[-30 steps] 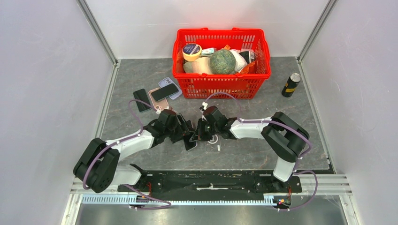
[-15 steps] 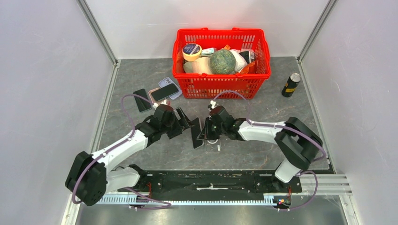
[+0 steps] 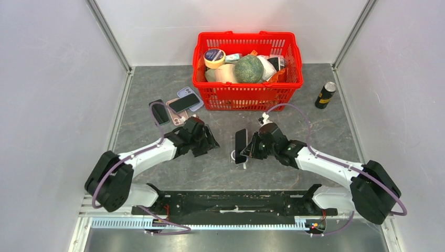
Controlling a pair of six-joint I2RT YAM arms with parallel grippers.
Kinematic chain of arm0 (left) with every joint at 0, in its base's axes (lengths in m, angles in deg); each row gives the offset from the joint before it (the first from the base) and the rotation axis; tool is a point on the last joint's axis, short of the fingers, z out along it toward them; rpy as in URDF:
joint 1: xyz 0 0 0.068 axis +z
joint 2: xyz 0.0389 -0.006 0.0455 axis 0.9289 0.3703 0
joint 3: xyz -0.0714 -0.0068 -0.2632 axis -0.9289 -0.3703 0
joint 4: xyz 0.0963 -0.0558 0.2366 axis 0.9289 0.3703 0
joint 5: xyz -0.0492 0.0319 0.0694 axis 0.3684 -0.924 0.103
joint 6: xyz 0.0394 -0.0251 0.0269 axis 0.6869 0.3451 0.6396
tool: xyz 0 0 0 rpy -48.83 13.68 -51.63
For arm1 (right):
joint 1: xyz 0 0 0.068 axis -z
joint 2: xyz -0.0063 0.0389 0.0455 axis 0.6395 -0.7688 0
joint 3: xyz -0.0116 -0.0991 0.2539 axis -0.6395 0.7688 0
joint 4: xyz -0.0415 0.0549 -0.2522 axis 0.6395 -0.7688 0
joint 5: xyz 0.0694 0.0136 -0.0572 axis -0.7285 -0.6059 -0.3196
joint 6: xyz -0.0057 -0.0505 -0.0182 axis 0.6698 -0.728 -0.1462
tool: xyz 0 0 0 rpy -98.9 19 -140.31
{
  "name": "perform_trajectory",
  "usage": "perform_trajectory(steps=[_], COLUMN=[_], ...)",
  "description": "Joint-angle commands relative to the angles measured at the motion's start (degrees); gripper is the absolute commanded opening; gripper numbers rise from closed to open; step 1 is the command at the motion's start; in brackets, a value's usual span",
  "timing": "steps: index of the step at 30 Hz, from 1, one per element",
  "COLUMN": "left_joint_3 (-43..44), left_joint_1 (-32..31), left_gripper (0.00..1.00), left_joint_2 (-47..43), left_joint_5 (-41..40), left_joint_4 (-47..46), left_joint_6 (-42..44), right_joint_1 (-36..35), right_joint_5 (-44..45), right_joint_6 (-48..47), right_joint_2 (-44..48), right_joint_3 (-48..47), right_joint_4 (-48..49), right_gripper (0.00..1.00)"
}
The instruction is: Put the phone into the phone case
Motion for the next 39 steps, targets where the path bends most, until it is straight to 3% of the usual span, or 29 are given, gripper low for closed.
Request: perform_trajectory(steps=[1,11,16,29,39], left_joint_3=[5.2,10.6,11.6,12.3,12.8], left_joint_1=[-2.9,-8.9,-10.6,-12.4,-12.9], left_gripper=[0.66,0.34,0.22,0.14,0.13], left_joint_2=[5.5,15.5,17.9,20.2,21.2], left_joint_5=[-1.3,-3.5,-4.4,-5.3,-4.3], left_joint_4=[-1.7,-2.4,-2.5,-2.5,-3.1], left_joint_6=[2.6,1.0,0.0,-1.6,-2.1], right_joint_1=[0.5,1.3,1.3,3.1,4.6], right_joint_5=[1.9,-1.0,-4.2,-13.0,-11.2], right_joint_6=[0.7,1.3,1.9,4.1,3.0], right_joint_2=[2.7,0.3,-0.9,-5.2,-9.6], right_joint_3=[1.8,4.7,5.0,6.3,8.3], right_joint_4=[1.0,6.7,8.5,10.6,15.5], right_gripper=[0.00,0.00,0.00,0.00,0.00])
